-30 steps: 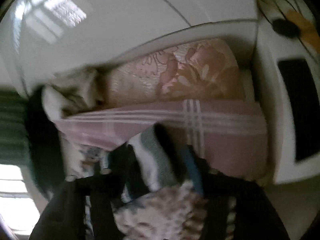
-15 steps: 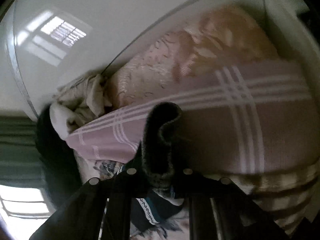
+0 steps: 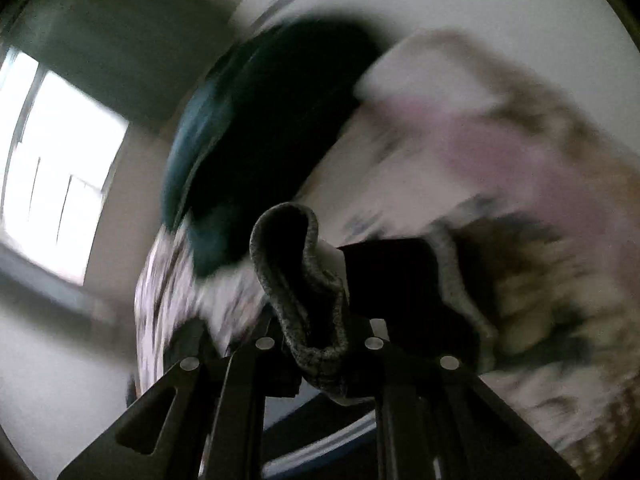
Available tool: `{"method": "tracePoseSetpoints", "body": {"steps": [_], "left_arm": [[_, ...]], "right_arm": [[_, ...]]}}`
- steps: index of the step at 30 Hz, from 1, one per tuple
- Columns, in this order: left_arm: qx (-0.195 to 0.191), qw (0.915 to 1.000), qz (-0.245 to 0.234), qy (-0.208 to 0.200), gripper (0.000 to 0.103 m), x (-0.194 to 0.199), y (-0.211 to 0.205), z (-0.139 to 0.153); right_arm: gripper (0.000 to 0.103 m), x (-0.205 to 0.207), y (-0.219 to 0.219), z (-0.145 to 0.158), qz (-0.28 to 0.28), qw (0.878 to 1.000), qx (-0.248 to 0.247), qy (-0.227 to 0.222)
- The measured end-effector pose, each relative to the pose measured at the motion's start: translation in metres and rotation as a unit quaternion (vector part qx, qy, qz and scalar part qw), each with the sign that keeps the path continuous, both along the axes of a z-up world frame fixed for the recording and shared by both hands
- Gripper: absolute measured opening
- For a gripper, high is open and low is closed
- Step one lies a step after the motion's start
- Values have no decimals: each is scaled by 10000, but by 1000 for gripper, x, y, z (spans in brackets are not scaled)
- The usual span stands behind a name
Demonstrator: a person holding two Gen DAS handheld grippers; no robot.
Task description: Fold small clothes
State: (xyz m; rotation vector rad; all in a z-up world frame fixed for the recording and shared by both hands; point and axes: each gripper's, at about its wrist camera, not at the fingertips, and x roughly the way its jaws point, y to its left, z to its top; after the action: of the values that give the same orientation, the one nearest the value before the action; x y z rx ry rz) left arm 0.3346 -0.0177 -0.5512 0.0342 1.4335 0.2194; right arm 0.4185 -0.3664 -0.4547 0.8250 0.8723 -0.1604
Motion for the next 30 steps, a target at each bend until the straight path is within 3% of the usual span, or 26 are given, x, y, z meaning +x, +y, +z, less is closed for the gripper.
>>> {"method": "tracePoseSetpoints", "body": {"steps": [6, 9, 18, 22, 24, 26, 27, 28, 30], "left_arm": [[202, 9988, 421, -118, 103, -8, 62, -3], [191, 9981, 565, -136, 103, -12, 86, -6], [-188, 9964, 797, -205, 103, -10, 132, -14], [-295, 9961, 800, -234, 103, -12, 142, -12], [-334, 9957, 820, -286, 103, -16, 148, -5], [-423, 9941, 915, -401, 103, -28, 158, 7], [-479, 9928, 991, -466, 103, -36, 163, 12], [-560, 9906, 1130, -522, 103, -48, 171, 19], [-643, 9868, 1398, -500, 103, -69, 183, 25]], "right_arm": [[13, 92, 199, -99, 1337, 9880, -107, 770], [13, 108, 262, -140, 1687, 9790, -336, 1096], [13, 134, 355, -199, 2455, 9478, -1366, 1511], [14, 134, 383, -205, 2843, 9308, -1582, 1665], [18, 136, 386, -213, 3063, 9199, -1492, 1944], [32, 135, 373, -205, 3067, 9255, -1150, 1899], [57, 130, 360, -194, 2960, 9303, -1160, 1830], [84, 123, 347, -183, 2789, 9293, -1562, 1852], [103, 108, 327, -173, 2460, 9042, -2641, 2284]]}}
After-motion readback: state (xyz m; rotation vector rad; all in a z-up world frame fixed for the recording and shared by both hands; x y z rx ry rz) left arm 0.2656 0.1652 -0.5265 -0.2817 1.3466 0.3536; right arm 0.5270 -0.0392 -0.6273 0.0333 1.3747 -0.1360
